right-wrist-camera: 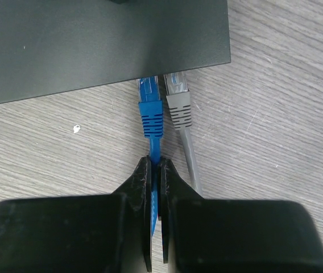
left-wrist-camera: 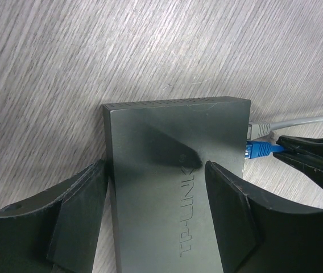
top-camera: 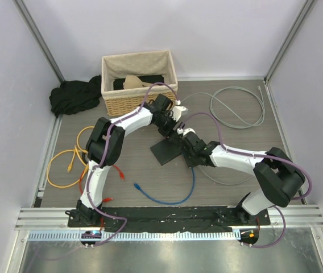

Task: Insert the plug into the switch port
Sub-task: Insert the connector into the switch port.

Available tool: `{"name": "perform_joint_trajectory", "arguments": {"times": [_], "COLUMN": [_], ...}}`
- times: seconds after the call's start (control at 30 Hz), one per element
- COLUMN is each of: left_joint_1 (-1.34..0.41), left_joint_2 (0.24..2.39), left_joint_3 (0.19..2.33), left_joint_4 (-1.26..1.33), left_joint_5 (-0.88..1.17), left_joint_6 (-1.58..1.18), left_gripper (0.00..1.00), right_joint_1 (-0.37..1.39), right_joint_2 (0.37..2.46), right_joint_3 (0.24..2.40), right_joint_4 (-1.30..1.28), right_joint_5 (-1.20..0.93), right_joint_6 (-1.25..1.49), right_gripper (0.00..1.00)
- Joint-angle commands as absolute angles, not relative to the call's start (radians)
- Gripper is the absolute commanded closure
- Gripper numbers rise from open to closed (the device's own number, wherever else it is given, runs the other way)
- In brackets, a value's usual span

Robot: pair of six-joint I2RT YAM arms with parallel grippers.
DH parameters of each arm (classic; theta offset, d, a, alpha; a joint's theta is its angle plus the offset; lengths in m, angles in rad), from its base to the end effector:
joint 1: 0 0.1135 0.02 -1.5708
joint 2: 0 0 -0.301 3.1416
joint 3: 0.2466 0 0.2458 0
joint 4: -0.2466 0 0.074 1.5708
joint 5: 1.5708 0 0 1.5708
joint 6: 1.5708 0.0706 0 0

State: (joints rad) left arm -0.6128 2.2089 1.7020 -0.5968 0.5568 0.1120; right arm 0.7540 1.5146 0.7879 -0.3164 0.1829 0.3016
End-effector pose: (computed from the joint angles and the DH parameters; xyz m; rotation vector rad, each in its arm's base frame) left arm 0.3852 -0.3165 0.1724 1.1240 2.4489 -0.9029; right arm 0.2226 0.1914 0.1766 -0.5188 2.5408 0.1473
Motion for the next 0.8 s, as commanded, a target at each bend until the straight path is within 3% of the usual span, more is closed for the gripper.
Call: {"name": "perform_joint_trajectory", "arguments": {"times": [0.0,0.27,0.77], "left_joint_1": [-0.672,-0.71,-0.736], "left_joint_2": [2.2,2.163,2.143], "left_joint_3": [1.641,1.629,1.617], "left_joint_4": [-0.735,-0.701,-0.655], "left_joint_5": [0.684,0.756,0.81], "left_joint_6": [0.049,0.012,-0.04], "left_gripper": [0.29,0.29,0.29], "right_joint_1": [0.744,0.744,0.692], "right_joint_2": [1.471,1.515,1.488], "right_joint_3": [0.899,0.94,0.787], "right_joint_4": [-0.022,0.06,0.215], "right_joint_5": [0.184,0.184,0.229], "right_joint_6": [0.288,0.255,0.341], "right_gripper": [0.99,0.99,0.99]}}
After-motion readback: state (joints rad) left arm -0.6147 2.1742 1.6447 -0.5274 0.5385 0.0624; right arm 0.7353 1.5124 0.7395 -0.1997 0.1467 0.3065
